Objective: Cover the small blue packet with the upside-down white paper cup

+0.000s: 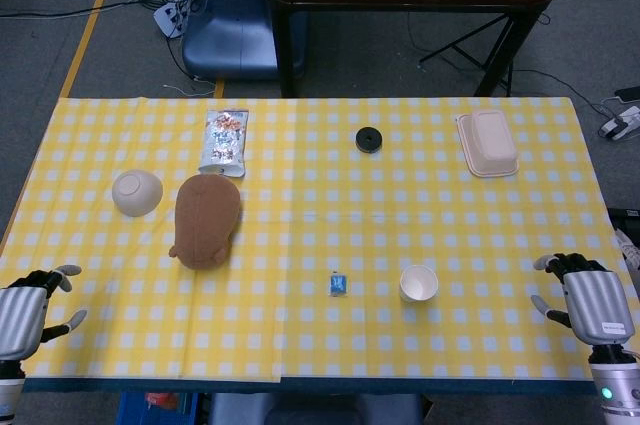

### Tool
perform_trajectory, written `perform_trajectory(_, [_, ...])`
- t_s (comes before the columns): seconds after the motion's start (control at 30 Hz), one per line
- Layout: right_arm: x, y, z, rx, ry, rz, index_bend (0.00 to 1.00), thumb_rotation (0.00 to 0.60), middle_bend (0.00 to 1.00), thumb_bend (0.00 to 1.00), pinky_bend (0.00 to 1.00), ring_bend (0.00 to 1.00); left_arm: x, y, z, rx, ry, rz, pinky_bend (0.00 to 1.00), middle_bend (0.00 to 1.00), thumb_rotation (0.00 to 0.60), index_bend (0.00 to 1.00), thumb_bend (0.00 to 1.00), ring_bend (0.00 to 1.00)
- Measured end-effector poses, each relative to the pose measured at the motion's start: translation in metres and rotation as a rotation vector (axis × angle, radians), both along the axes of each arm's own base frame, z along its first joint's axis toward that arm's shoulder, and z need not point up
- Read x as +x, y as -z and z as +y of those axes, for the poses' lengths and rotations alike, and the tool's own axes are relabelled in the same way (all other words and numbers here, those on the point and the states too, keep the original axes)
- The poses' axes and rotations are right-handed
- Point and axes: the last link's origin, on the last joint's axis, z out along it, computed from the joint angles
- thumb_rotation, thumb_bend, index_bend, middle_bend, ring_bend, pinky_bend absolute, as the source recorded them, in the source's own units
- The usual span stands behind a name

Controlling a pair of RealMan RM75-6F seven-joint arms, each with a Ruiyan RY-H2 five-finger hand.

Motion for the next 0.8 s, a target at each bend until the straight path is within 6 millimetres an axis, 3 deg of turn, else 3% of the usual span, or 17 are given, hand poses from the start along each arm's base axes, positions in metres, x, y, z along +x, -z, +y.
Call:
perform_trajectory(0.3, [-0.001,0.002,-0.002,0.004,0.006,0.000,0.42,0.600,0.48,0.07,0.52,0.40,0.001,0.001,0.000,-0.005,0.001,-0.006,0.54,0.51,0.600,0.43,0.14,0.42])
perform_trajectory(0.37, [0.000,0.003,-0.002,0.008,-0.001,-0.001,0.42,0.600,0.49,0.07,0.56,0.43,0.000,0.000,0.000,-0.007,-0.002,-0.009,0.54,0.51,0.600,0.43,0.14,0.42])
perform_trajectory(0.53, [0.002,0.009,-0.005,0.028,-0.026,-0.002,0.42,0.600,0.62,0.08,0.81,0.66,0.001,-0.002,-0.001,-0.007,0.001,-0.021,0.54,0.51,0.600,0.43,0.14,0.42])
perform_trajectory(0.6, [0.003,0.011,-0.006,0.036,-0.028,0.001,0.40,0.600,0.73,0.07,0.89,0.77,0.002,-0.004,-0.002,-0.002,0.007,-0.027,0.54,0.51,0.600,0.43,0.14,0.42])
perform_trajectory(0.7, [0.007,0.015,-0.009,0.058,-0.037,0.018,0.36,0.600,0.90,0.04,0.99,0.91,0.003,-0.007,-0.003,0.006,0.008,-0.037,0.54,0.51,0.600,0.43,0.14,0.42])
perform_trajectory(0.8, [0.015,0.020,-0.014,0.090,-0.060,0.039,0.34,0.600,0.99,0.01,1.00,1.00,0.003,-0.010,-0.003,0.015,0.009,-0.044,0.54,0.51,0.600,0.43,0.14,0.42])
